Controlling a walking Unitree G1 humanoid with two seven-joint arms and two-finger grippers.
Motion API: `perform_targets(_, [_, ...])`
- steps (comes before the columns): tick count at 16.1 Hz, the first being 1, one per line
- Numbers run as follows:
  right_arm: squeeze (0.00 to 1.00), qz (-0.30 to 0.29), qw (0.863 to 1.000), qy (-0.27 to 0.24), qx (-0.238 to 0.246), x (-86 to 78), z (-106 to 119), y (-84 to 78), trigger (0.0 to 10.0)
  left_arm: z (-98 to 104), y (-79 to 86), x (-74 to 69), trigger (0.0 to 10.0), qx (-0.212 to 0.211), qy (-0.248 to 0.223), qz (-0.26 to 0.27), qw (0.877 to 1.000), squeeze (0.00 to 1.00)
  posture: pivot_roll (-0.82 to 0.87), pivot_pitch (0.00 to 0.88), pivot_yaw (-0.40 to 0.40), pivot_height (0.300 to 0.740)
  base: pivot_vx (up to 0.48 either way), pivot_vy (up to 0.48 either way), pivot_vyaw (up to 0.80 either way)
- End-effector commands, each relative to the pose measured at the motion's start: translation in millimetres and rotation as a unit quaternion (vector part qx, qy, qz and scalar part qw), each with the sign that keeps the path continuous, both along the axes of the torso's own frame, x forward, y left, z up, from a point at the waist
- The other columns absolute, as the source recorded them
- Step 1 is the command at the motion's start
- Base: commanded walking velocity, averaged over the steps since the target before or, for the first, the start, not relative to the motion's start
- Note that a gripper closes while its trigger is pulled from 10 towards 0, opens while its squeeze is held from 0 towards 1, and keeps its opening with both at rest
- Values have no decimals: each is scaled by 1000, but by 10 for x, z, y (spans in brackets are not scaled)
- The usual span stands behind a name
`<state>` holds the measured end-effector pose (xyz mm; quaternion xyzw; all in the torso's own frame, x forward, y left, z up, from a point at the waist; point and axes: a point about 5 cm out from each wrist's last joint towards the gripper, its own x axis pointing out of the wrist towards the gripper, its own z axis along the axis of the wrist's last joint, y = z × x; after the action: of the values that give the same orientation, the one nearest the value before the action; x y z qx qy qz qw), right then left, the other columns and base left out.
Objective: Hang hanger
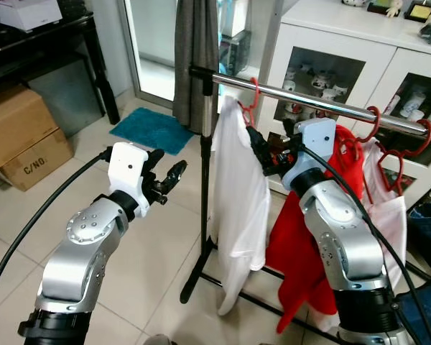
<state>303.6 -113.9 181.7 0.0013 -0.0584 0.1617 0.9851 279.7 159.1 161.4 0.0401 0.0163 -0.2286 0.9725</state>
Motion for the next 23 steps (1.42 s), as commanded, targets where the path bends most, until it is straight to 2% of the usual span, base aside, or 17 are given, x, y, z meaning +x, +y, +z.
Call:
perform_targets(1, [1000, -16, 1000, 9, -2, 8, 19, -45, 10000, 48, -36, 35, 10000, 7, -16, -2, 1000, 914, 33, 0, -24, 740, 0, -270, 0])
perform_targets(6, [1000, -12, 999, 44, -5, -31, -75, -40, 10000, 36, -57, 44, 10000, 9, -18, -10, 1000, 910, 30, 0, -23, 740, 0, -280, 0])
perform_targets(9, [1000, 41, 995, 77, 46, -189, -54, -10, 10000, 26, -60, 42, 10000, 15, -18, -19, 1000, 898, 28, 0, -21, 740, 0, -285, 0])
perform_targets(11, [1000, 73, 988, 107, 88, -286, -51, 23, 10000, 31, -52, 36, 10000, 17, -19, -26, 999, 898, 24, 0, -15, 740, 0, -263, 0])
perform_targets(12, [792, 77, 985, 118, 101, -316, -40, 34, 10000, 41, -53, 34, 10000, 18, -24, -33, 999, 878, 24, 0, -15, 740, 0, 0, 0])
perform_targets(13, [0, 79, 985, 118, 101, -322, -16, 44, 10000, 49, -63, 22, 10000, 9, -25, -45, 999, 800, 20, 0, -11, 740, 0, 0, 0])
perform_targets(14, [0, 82, 985, 120, 97, -330, 1, 53, 10000, 51, -76, -2, 10000, 4, -25, -60, 998, 667, 17, 0, -9, 740, 0, 0, 0])
perform_targets(16, [0, 101, 983, 126, 91, -363, 58, 84, 10000, 38, -124, -117, 10000, -4, -18, -120, 993, 557, 20, 0, -11, 740, 0, 0, 0])
perform_targets(18, [0, 112, 981, 129, 90, -381, 80, 83, 10000, 18, -143, -180, 10000, -5, -4, -147, 989, 380, 25, 0, -15, 740, 0, 0, 0])
perform_targets(19, [1000, 84, 982, 144, 88, -328, 78, 11, 10000, -16, -140, -236, 10000, -1, 16, -170, 985, 12, 31, 0, -18, 740, 0, 0, 0])
perform_targets(21, [1000, 68, 983, 153, 82, -291, 73, -26, 10000, -53, -122, -268, 10000, 4, 33, -182, 983, 0, 31, 0, -18, 740, 0, 0, 0])
perform_targets(23, [1000, 23, 984, 166, 63, -176, 43, -106, 10000, -125, -56, -295, 10000, 29, 54, -192, 980, 0, 28, 0, -18, 740, 0, 0, 0])
